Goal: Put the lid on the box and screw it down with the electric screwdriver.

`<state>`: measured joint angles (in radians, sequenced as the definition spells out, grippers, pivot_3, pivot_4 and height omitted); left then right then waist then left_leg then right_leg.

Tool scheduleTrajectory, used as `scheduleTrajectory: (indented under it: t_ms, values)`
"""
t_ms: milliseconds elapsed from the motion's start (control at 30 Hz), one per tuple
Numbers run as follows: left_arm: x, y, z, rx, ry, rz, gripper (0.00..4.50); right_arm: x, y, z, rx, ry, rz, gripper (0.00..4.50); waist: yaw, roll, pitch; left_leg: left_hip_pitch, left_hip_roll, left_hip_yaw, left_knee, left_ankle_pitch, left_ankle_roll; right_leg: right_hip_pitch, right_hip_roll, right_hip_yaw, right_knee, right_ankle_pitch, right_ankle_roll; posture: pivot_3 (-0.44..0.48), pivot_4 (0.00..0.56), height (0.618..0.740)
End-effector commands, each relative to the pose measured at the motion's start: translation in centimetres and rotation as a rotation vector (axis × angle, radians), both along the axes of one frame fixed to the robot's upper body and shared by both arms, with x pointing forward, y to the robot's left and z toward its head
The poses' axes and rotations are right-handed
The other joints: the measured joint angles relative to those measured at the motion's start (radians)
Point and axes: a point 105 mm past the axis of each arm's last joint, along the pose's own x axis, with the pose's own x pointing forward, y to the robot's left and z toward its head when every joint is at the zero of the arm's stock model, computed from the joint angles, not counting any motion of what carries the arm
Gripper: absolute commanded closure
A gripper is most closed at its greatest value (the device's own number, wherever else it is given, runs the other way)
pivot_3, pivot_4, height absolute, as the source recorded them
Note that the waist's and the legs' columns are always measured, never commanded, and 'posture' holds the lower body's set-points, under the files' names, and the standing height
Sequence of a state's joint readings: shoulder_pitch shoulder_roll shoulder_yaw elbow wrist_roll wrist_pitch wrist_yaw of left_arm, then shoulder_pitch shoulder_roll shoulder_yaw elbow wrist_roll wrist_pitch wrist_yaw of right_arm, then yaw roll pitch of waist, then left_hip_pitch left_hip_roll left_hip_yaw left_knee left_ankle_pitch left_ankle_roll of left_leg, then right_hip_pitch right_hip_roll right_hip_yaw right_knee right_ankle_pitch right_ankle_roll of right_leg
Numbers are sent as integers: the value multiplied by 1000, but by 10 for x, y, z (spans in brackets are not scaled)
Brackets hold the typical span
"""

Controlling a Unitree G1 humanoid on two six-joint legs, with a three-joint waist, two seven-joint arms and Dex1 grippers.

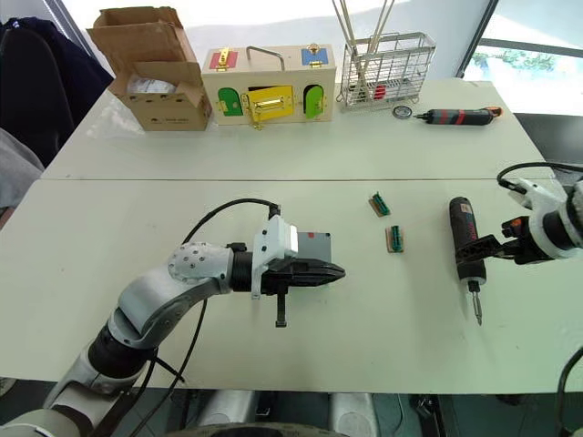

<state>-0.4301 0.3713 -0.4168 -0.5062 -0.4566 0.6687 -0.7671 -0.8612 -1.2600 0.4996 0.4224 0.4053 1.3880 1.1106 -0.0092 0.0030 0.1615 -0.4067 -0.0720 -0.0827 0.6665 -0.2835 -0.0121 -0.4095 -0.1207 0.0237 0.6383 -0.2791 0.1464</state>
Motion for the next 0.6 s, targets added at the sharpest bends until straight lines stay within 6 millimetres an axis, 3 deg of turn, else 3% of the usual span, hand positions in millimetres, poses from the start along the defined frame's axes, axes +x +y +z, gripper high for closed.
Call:
scheduleTrajectory:
  t_ms: [33,67,167,400,600]
  values:
    - [-5,-3,9,-36,-33,2,4500,5,-3,-2,-48,12,47,7,1,0,0,0,0,0,0,0,0,0,0,0,0,0,0,0,150,731]
    - [-5,-3,9,-37,-33,8,4500,4,-3,-7,-59,30,67,7,2,0,0,0,0,0,0,0,0,0,0,0,0,0,0,0,150,731]
    - [-2,-3,10,-49,-29,32,4500,7,-6,-17,-97,60,75,682,2,-1,0,0,0,0,0,0,0,0,0,0,0,0,0,0,150,731]
    - [3,-4,11,-58,-32,63,4500,10,-14,-28,-163,105,132,2752,0,-6,-2,2,0,-1,1,0,-1,3,0,-1,0,0,0,0,150,731]
    - [6,-3,10,-59,-31,79,4500,7,-25,-32,-199,130,149,2752,2,-9,-4,2,0,-1,1,1,-1,4,0,-1,-1,0,0,0,150,731]
